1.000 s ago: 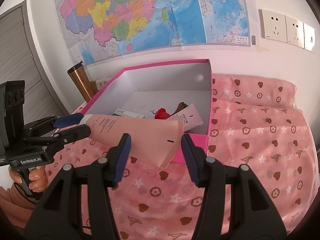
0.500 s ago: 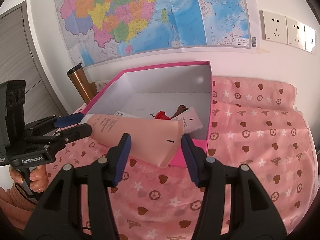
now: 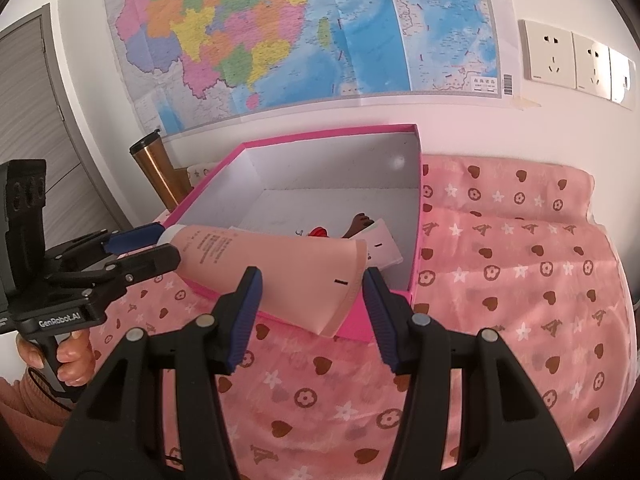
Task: Organize rigid objects
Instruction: 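Carry the peach tube over the box rim with the right gripper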
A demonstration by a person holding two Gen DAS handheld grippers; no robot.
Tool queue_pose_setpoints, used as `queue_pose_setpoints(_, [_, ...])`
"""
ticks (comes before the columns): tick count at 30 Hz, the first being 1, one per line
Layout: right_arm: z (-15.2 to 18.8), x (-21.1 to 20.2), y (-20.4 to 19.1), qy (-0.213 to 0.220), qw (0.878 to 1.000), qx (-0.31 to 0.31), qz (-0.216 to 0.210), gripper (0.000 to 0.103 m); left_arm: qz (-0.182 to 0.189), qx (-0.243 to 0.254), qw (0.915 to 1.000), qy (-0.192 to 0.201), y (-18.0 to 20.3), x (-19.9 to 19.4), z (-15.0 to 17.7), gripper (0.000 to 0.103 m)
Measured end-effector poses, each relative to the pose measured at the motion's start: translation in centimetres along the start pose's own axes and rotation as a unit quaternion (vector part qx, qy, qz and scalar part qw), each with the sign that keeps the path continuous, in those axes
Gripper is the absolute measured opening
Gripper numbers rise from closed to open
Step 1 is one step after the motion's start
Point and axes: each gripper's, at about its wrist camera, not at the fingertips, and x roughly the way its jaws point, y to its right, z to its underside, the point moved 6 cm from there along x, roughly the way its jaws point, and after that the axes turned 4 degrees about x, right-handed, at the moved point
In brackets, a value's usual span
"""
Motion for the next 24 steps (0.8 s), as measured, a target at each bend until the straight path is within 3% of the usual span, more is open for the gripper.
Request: queue_pose_setpoints(24, [-0.35,0.65,0.64,-0.001,1.0,0.005,0.004,0.055,-0.003,0.006,1.0,-0.005,-0.12,1.01,-0.63,0.058])
